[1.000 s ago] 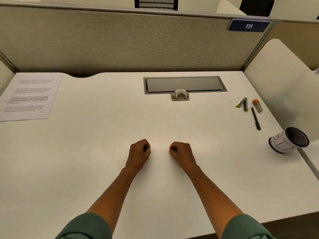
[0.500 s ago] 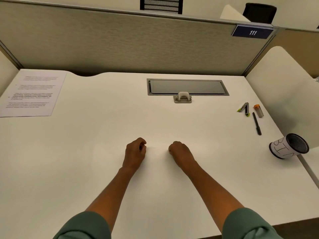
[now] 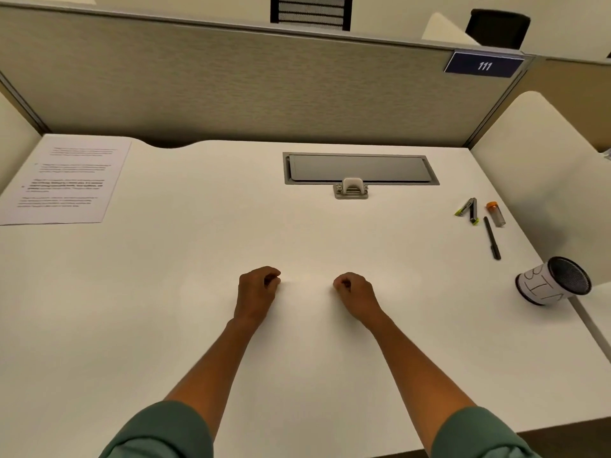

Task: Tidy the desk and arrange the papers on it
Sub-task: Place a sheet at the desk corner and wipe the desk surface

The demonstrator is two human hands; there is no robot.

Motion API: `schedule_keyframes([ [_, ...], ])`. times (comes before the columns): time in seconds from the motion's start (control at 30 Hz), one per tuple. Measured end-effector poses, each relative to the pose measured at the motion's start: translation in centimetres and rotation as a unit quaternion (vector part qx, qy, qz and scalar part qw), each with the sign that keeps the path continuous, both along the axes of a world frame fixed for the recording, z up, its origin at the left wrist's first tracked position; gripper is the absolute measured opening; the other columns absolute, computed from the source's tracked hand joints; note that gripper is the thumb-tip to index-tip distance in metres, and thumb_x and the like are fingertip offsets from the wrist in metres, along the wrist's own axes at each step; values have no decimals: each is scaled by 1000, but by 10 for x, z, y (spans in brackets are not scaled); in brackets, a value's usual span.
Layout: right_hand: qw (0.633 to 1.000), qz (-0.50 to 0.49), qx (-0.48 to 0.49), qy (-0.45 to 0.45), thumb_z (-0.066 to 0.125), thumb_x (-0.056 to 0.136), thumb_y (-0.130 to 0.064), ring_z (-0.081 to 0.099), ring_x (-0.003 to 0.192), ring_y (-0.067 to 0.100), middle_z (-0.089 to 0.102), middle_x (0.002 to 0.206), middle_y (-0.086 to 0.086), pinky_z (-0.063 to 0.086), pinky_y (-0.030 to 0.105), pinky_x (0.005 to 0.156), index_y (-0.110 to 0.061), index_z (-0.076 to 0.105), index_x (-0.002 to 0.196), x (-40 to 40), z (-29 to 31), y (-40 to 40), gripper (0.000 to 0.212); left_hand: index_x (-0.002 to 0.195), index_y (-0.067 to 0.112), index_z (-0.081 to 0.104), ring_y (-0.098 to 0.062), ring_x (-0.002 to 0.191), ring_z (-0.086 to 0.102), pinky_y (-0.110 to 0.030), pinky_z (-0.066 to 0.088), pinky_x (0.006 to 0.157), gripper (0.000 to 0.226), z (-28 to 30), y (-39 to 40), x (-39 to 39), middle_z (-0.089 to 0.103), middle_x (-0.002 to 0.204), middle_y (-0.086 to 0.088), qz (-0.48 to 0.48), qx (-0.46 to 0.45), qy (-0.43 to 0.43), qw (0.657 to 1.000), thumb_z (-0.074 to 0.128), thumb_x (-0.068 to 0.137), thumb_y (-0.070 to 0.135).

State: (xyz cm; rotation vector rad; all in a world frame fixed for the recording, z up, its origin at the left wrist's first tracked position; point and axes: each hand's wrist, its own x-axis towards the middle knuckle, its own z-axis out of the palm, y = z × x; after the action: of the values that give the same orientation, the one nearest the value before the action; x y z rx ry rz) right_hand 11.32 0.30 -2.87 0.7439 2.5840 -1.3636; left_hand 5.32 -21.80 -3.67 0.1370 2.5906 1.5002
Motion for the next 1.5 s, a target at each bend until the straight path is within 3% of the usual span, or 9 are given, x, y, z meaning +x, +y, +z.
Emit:
schedule_keyframes([
  [0.13, 967, -146, -204, 42, 55, 94, -12, 58, 74, 16, 63, 81, 2, 46, 27, 65, -12, 67, 88, 11, 7, 11, 13, 90, 10, 75, -8, 78, 67, -7, 46, 71, 12, 12, 22, -2, 71, 83, 3, 11, 42, -27, 999, 69, 83, 3],
  [0.23, 918, -203, -334, 67, 56, 94, -7, 59, 75, 14, 61, 84, 4, 46, 26, 67, -7, 66, 91, 16, 17, 19, 10, 84, 11, 75, -10, 71, 68, -17, 52, 70, 12, 25, 48, -1, 73, 77, 0, 14, 90, -53, 994, 70, 80, 0],
  [0.37, 864, -247, -424, 112, 59, 92, -4, 61, 74, 15, 64, 83, 7, 50, 27, 70, -1, 65, 96, 24, 37, 39, 8, 82, 10, 75, -15, 64, 67, -25, 55, 68, 11, 41, 90, 5, 73, 72, -4, -14, 120, -66, 990, 71, 78, 1],
  [0.47, 849, -266, -434, 143, 63, 90, -5, 63, 74, 16, 66, 82, 7, 53, 28, 73, 0, 66, 95, 32, 52, 62, 8, 82, 9, 75, -23, 67, 69, -31, 58, 70, 8, 53, 127, 14, 74, 73, -5, -38, 146, -76, 986, 71, 79, 2],
  [0.6, 840, -287, -425, 178, 64, 89, -5, 64, 75, 17, 66, 83, 9, 55, 27, 74, 1, 67, 95, 47, 70, 103, 9, 83, 8, 74, -27, 69, 70, -36, 60, 72, 8, 69, 185, 31, 74, 73, -6, -74, 174, -89, 978, 71, 79, 2],
  [1.03, 821, -398, -329, 241, 67, 85, -2, 63, 76, 22, 66, 81, 11, 54, 29, 73, -1, 66, 95, 116, 102, 279, 10, 82, 9, 74, -25, 68, 69, -34, 59, 70, 10, 99, 388, 78, 73, 74, -8, -183, 164, -83, 966, 72, 78, -1],
  [1.2, 845, -421, -229, 237, 66, 86, -5, 63, 70, 18, 68, 78, 8, 54, 22, 66, -4, 68, 91, 135, 107, 338, 5, 84, 9, 75, -18, 70, 69, -27, 57, 68, 8, 103, 457, 91, 74, 77, -5, -222, 145, -67, 962, 74, 78, 3],
  [1.4, 883, -417, -71, 201, 70, 82, -16, 70, 76, 22, 73, 81, 5, 59, 34, 75, -20, 69, 80, 146, 101, 395, 4, 81, 11, 76, -5, 74, 67, -18, 52, 72, 6, 108, 523, 100, 72, 76, 3, -268, 105, -6, 958, 75, 78, 6],
  [1.5, 905, -388, 18, 172, 70, 82, -18, 68, 75, 17, 71, 78, -2, 56, 25, 70, -17, 69, 84, 143, 99, 411, 3, 82, 10, 76, -11, 77, 68, -22, 53, 73, 5, 105, 544, 99, 74, 80, -1, -282, 79, 13, 956, 74, 78, 7],
])
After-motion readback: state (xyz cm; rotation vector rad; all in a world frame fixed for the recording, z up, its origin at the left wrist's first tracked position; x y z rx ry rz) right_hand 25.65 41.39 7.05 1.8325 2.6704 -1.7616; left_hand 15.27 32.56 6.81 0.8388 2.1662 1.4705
